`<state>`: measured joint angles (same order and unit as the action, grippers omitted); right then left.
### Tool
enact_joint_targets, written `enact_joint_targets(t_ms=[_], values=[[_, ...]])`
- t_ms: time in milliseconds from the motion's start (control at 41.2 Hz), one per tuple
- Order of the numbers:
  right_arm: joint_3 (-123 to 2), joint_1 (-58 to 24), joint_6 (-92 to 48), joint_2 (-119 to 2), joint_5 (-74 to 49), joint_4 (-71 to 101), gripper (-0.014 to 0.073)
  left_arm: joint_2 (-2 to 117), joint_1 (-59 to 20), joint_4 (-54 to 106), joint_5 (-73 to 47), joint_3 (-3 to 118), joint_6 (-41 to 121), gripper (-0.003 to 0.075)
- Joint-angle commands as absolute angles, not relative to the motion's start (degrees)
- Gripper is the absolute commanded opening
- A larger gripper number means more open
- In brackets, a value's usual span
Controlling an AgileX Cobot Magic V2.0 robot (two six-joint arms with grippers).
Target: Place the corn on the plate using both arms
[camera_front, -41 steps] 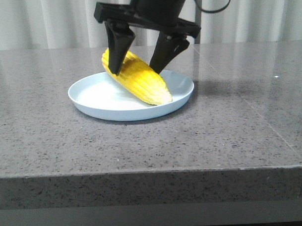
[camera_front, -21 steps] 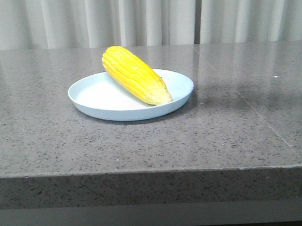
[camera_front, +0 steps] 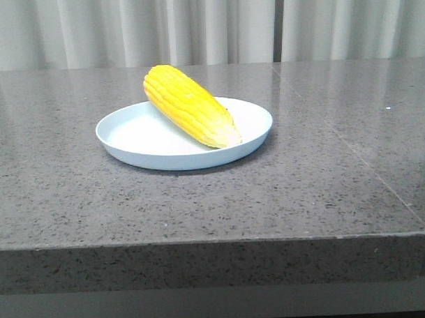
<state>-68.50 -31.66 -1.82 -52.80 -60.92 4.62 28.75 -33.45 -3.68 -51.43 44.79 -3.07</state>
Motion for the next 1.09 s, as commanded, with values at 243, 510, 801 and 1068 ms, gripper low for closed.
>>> enact_joint_targets(t_ms=[243,510,801,1068], values=[[-57.8,-31.6,-2.6,-34.6,-57.1,4.0,0.0591,29.0,-33.8,-3.7,-46.9,46.2,-3.7,0.0459],[-52.0,-31.6,-2.6,-26.7,-54.7,3.2,0.0591,29.0,-33.8,-3.7,-46.9,46.2,-3.7,0.0459],[-50.6,-31.6,-2.6,-26.1,-54.2,3.2,0.0407,29.0,-33.8,-3.7,-46.9,46.2,-3.7,0.0456],[-50.6,-31.6,-2.6,-26.1,-54.2,3.2,0.0037,29.0,-33.8,-3.8,-46.9,46.2,-3.7,0.0207]])
